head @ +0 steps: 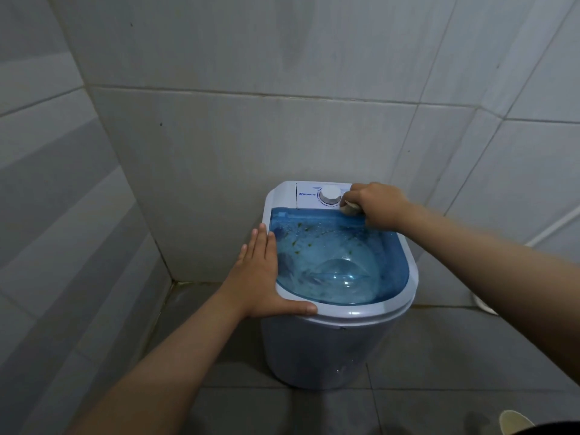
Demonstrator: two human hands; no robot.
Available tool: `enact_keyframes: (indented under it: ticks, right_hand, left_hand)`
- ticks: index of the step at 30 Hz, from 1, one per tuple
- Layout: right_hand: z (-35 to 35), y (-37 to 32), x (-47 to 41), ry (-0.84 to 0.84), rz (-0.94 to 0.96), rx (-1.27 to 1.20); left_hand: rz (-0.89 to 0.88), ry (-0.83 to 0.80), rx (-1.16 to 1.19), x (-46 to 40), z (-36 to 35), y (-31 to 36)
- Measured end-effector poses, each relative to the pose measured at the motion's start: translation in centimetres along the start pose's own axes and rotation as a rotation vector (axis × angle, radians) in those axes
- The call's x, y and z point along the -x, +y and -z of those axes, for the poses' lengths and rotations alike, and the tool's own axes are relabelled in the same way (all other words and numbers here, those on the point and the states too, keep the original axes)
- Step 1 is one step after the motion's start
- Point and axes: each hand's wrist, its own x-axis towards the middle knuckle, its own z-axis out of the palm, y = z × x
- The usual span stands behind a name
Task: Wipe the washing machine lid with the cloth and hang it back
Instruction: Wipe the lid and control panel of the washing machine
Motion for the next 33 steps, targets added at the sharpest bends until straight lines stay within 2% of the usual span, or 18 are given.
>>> enact_keyframes:
  ticks: [6,10,15,18,21,24,33]
  right_hand:
    - [0.5,1.2,0.2,-0.069,0.005,0.073]
    - [2.3,1.6,-0.4,-0.170,-0.063,-0.035]
    - [3.1,1.0,-2.6,0.087,-0.162,-0.211]
    - [3.2,-0.9,-5.1,0.158,-0.104,-0.224]
    - [2.9,-3.7,-7.4,0.158,-0.005,-0.222]
    - [1.9,-5.7,-9.1,0.083,0.054,-0.133]
    - [1.6,-1.5,-8.2,0.030,-0.104,-0.262]
  left_hand:
    - [0.005,-0.005,-0.014,0.0,0.1,0.1]
    - [-0.001,-0.003,-0.017,0.0,0.1,0.0]
    - [-0.010,0.011,-0.020,-0.1,-0.2,-0.2]
    - [-0.013,0.014,-0.022,-0.2,-0.3,-0.3]
    - [-0.010,0.022,-0.019,-0.2,-0.4,-0.3]
    - [-0.007,0.027,-0.011,-0.2,-0.5,-0.3]
    - [-0.012,0.027,-0.014,-0.2,-0.4,-0.6]
